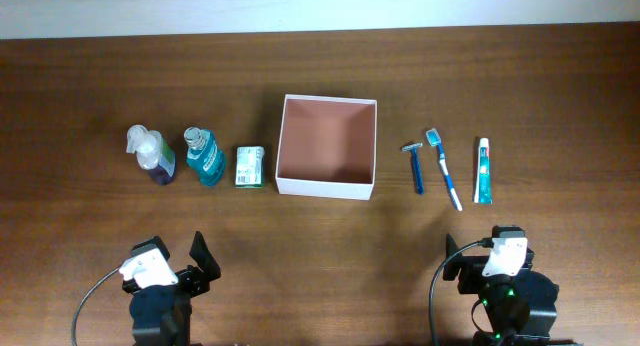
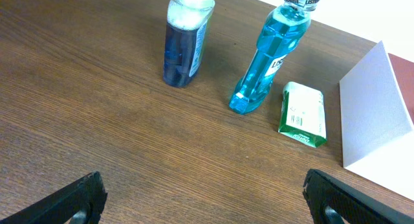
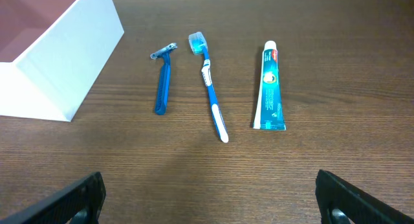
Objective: Pack container
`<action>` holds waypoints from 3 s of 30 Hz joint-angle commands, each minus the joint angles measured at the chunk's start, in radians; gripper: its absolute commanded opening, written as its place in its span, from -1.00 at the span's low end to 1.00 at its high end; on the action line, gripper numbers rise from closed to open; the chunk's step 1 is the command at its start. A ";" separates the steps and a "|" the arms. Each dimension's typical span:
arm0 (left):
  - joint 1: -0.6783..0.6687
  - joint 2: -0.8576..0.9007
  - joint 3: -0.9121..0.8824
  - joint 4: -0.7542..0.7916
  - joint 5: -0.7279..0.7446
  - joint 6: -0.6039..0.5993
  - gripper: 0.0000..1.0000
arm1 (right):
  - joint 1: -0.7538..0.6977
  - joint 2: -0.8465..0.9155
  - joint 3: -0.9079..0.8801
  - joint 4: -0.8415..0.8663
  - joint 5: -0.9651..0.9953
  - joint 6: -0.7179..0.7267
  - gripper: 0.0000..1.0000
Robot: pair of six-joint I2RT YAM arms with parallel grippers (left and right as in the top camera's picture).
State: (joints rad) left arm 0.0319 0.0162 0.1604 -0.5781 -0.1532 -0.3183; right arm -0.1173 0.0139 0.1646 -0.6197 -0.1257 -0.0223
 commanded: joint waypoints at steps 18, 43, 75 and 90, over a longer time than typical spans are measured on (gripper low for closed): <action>-0.004 0.172 0.236 0.003 0.145 -0.016 0.99 | -0.008 -0.010 -0.006 0.000 -0.010 0.005 0.97; 0.187 1.536 1.571 -0.576 0.153 0.314 0.99 | -0.008 -0.010 -0.006 0.000 -0.010 0.005 0.98; 0.187 1.986 1.571 -0.513 0.055 0.534 0.41 | -0.008 -0.010 -0.006 0.000 -0.010 0.005 0.98; 0.187 1.990 1.572 -0.527 0.055 0.533 -0.72 | -0.008 -0.010 -0.006 0.000 -0.010 0.005 0.98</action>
State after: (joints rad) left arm 0.2157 1.9972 1.7248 -1.0962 -0.0856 0.2089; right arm -0.1184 0.0120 0.1642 -0.6201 -0.1257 -0.0219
